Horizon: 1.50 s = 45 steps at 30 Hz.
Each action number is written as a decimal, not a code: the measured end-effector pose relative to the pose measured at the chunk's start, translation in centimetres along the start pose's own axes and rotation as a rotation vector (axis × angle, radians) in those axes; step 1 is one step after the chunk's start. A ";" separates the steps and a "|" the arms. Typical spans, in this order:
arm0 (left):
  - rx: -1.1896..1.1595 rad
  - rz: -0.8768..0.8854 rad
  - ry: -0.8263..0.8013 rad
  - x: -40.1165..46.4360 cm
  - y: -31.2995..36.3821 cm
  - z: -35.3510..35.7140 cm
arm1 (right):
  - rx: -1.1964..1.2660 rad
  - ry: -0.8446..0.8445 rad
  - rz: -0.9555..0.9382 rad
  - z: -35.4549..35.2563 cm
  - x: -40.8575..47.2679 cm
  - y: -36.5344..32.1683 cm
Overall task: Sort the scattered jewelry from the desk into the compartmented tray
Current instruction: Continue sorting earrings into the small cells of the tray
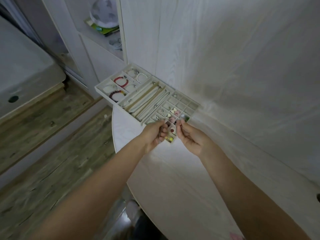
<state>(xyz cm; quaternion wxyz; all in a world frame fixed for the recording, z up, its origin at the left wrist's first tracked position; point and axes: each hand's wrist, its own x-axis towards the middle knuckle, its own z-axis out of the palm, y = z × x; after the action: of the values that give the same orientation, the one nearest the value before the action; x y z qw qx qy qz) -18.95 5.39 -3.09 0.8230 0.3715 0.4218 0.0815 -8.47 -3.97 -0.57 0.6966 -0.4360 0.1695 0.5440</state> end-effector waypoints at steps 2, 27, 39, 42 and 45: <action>0.082 0.033 -0.025 0.7 1.7 -0.4 | 0.045 -0.019 0.003 1.2 1.3 0.2; 0.276 0.185 -0.043 7.8 5.9 -1.2 | -0.451 0.102 -0.268 2.3 9.6 -3.0; 0.248 0.267 0.173 9.2 6.6 -3.1 | -1.551 0.162 -0.825 0.2 14.3 -6.8; 0.266 0.272 0.176 9.3 6.6 -3.1 | -1.759 0.151 -0.851 0.2 15.0 -7.0; 0.315 0.270 0.193 9.4 6.4 -3.2 | -1.929 0.134 -0.799 0.3 15.5 -7.0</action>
<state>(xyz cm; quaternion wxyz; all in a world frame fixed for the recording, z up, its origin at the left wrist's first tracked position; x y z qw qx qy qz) -14.31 15.85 -5.89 0.6922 0.5391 0.4527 0.1591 3.25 5.54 -8.45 0.1716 -0.8604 -0.4546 0.1533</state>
